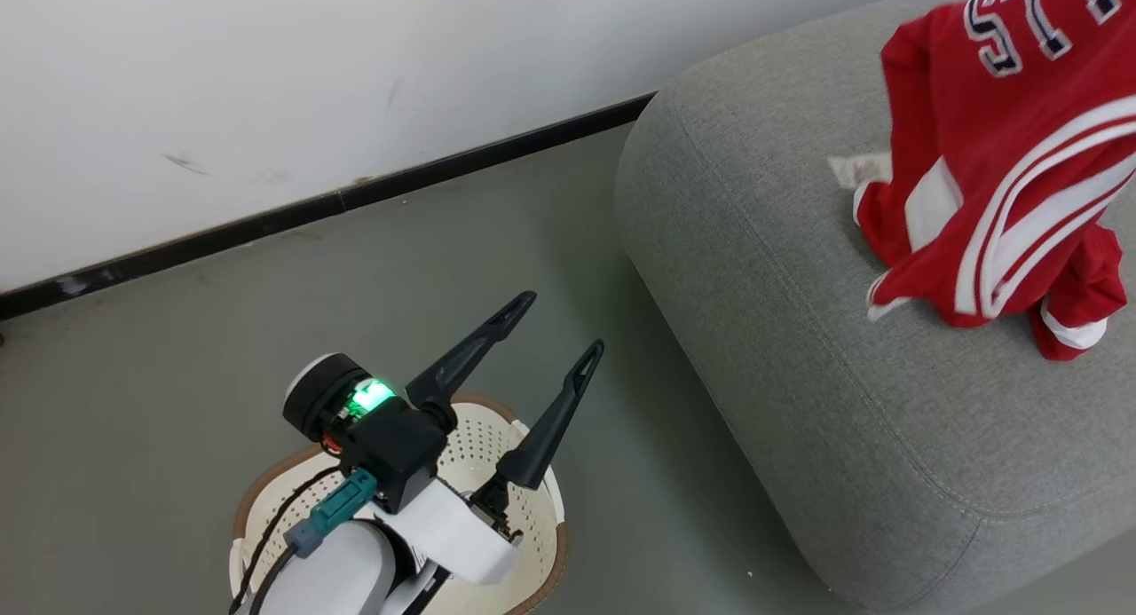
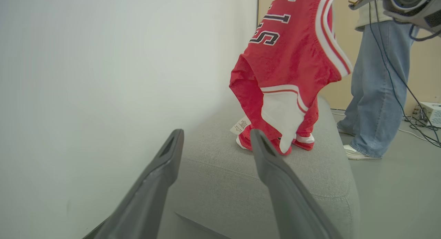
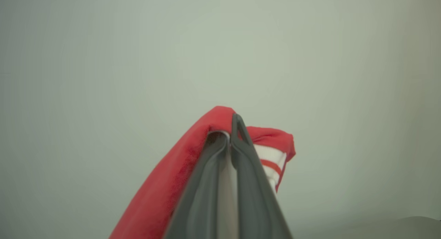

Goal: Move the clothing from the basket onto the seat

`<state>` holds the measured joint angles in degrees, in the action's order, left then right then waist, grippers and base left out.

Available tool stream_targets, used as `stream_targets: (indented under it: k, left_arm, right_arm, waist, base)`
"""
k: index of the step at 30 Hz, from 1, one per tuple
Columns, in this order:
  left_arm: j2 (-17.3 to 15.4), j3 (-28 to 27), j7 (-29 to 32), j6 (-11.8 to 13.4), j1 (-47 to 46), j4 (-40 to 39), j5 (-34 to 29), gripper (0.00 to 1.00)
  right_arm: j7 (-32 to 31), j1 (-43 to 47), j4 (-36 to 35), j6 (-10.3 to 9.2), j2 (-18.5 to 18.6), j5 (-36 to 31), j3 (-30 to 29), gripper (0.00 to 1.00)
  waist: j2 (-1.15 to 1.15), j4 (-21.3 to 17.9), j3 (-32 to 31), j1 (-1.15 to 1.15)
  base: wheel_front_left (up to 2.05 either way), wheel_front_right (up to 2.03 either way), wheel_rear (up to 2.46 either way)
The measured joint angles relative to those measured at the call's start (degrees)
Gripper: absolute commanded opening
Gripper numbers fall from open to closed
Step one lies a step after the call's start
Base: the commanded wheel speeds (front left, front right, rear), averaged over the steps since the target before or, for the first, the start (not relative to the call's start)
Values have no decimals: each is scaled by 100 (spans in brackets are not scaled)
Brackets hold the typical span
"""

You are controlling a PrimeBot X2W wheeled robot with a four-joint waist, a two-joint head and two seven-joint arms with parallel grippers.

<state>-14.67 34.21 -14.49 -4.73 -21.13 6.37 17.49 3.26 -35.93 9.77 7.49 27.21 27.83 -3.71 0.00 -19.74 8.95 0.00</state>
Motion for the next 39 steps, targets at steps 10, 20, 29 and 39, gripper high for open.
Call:
stream_targets:
  k: [10, 20, 29, 39]
  left_arm:
    - [-258, -147, 94, 143, -147, -388, -160, 100]
    - [-402, -210, 256, 178, -282, -746, -233, 100]
    - [-517, -207, 426, 174, -491, -987, -356, 100]
    - [-567, -136, 598, 159, -616, -1187, -413, 100]
  right_arm:
    - [-435, -1212, 845, 0, 341, 41, -789, 0]
    - [-553, -1891, 1508, 0, 776, -175, -1073, 0]
    - [-407, -2428, 1701, 0, 1103, -307, -1414, 0]
    - [-226, -2050, 2324, 0, 968, -360, -1248, 0]
  waist:
    - [0, 98, 419, 0]
    - [0, 229, 843, 0]
    - [0, 318, 1174, 0]
    - [0, 340, 1516, 0]
  base:
    - [0, 0, 0]
    - [0, 0, 0]
    - [0, 0, 0]
    - [0, 0, 0]
